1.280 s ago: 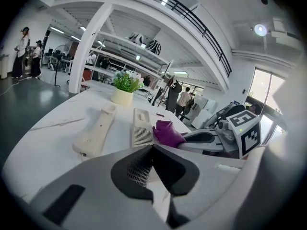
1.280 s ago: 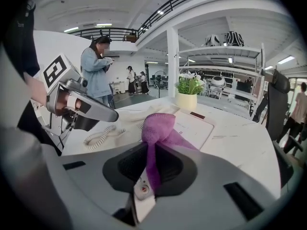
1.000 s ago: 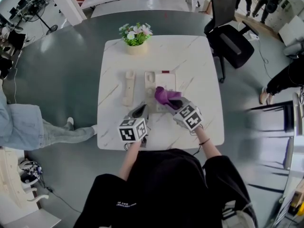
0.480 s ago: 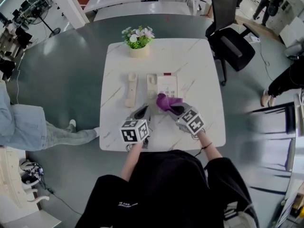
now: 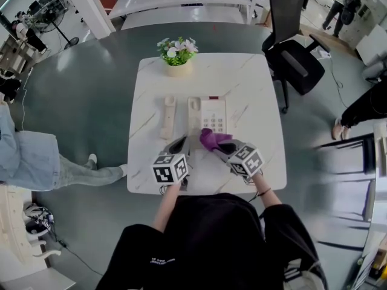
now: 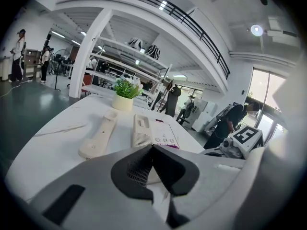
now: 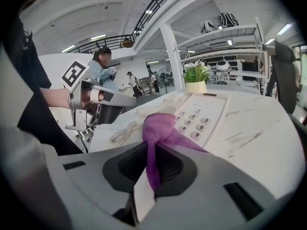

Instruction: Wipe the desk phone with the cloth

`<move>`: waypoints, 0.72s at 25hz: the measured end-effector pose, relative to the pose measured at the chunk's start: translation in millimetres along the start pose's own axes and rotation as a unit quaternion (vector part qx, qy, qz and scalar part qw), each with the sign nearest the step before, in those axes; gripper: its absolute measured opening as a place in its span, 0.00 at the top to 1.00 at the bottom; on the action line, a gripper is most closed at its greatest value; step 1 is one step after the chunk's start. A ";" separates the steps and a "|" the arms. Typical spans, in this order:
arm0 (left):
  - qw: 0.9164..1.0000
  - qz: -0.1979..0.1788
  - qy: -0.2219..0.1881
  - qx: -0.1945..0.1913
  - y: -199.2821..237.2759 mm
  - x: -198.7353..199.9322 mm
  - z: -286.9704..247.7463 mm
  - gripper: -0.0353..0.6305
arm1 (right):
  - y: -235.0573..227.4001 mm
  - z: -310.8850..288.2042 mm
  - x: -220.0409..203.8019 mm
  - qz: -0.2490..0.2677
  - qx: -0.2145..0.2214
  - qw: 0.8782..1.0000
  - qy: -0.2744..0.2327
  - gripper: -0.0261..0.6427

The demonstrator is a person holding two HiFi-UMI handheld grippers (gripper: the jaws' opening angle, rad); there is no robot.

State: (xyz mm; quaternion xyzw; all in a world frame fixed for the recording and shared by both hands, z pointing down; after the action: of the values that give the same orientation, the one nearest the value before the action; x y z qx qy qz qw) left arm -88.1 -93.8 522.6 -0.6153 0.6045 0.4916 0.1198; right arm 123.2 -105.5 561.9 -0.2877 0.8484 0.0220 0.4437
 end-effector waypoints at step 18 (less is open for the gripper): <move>0.996 -0.050 -0.074 -0.029 -8.6 20.6 25.0 0.95 | -11.3 42.9 20.3 -0.167 0.021 0.974 -0.150 0.91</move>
State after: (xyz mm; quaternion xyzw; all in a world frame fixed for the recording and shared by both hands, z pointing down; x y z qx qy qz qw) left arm -96.6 -86.1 491.1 -0.6100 0.5482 0.5462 0.1708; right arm 151.7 -111.9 522.8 -0.4094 0.7125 -0.0277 0.5692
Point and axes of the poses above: the fingertips, and each gripper's own axes: z backward along the fingers, y to its left, x out of its top, the point moved 9 cm from there along z, backward along the fingers, and after that the axes turned 2 degrees about z, right-handed, at the moved point
